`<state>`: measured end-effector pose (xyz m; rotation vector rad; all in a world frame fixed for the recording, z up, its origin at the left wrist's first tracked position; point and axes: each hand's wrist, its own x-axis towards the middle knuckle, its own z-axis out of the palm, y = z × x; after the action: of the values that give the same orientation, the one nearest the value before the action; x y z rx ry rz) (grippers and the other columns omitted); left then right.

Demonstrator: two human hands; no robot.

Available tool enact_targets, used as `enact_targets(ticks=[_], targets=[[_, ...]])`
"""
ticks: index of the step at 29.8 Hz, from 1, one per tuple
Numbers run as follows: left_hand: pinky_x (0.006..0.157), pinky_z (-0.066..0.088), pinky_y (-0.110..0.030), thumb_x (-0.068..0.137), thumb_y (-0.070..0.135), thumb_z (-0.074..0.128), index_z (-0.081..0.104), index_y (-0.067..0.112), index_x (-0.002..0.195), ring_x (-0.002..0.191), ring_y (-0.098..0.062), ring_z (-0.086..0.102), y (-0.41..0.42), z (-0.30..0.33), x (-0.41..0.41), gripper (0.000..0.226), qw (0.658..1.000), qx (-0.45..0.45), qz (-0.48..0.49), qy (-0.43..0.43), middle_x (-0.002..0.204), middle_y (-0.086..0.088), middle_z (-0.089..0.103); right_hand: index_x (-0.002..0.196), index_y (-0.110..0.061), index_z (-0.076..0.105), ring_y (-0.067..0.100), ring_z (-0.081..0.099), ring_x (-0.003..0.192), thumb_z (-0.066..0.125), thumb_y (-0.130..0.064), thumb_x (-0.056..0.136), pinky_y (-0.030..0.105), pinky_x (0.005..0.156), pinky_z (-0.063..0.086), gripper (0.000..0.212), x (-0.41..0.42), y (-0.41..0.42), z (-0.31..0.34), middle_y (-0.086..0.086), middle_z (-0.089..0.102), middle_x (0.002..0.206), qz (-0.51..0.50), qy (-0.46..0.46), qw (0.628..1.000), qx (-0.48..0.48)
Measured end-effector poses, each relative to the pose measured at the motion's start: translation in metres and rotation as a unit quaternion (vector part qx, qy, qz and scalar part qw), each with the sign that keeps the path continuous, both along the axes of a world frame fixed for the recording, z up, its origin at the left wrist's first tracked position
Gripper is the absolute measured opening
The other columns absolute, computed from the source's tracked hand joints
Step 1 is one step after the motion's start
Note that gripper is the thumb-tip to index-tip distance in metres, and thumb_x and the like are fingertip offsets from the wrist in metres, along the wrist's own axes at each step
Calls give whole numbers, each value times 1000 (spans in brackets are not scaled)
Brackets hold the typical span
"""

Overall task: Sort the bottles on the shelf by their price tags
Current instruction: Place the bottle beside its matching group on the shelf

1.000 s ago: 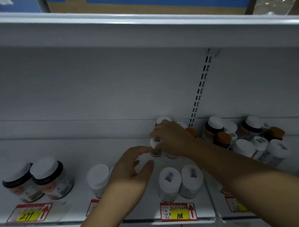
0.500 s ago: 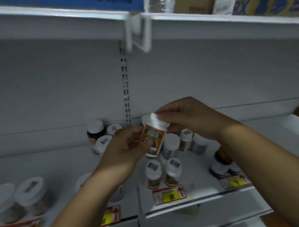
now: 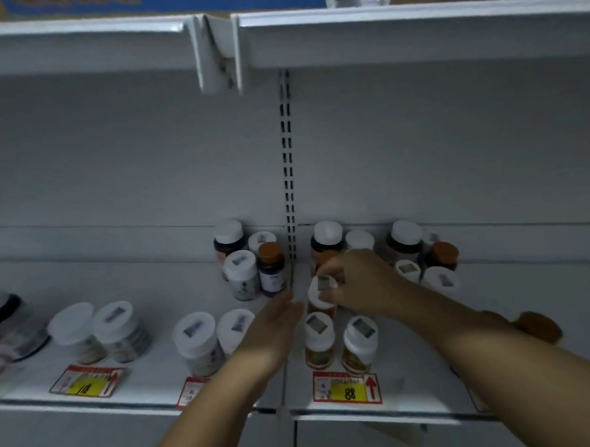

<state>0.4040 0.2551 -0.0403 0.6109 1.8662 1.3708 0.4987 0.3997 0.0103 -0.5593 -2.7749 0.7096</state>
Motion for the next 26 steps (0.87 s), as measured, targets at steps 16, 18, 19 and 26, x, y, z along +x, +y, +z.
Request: enact_targets(ticks=[16,18,19,26], targets=[[60,43,2,89,10,56,66,37,86,78,18,60,-40,59,-19,29,974,190,120,36,94,24,65,97,-2,64,25,57,91,55,-5,83,32,80,43,17,-88,-12,11,11,63,96,49,49,997,44],[60,46,-5,89,10,56,67,35,87,80,10,61,-50,62,-30,27,972,190,132,25,97,18,66,84,-2,62,24,55,83,51,-5,85,33,76,44,11,-109,-10,3,9,60,86,63,-28,995,78],[64,46,-10,88,10,57,68,33,86,81,9,61,-55,63,-34,26,972,193,136,23,98,15,67,65,-6,53,21,49,69,50,-4,85,28,64,40,20,-114,-11,1,3,51,69,59,-60,992,94],[63,46,1,86,5,58,73,35,77,71,19,61,-66,69,-53,35,979,195,43,46,87,21,72,65,-12,61,20,62,71,58,-15,81,22,63,47,17,-92,-12,36,6,65,75,-47,14,998,38]])
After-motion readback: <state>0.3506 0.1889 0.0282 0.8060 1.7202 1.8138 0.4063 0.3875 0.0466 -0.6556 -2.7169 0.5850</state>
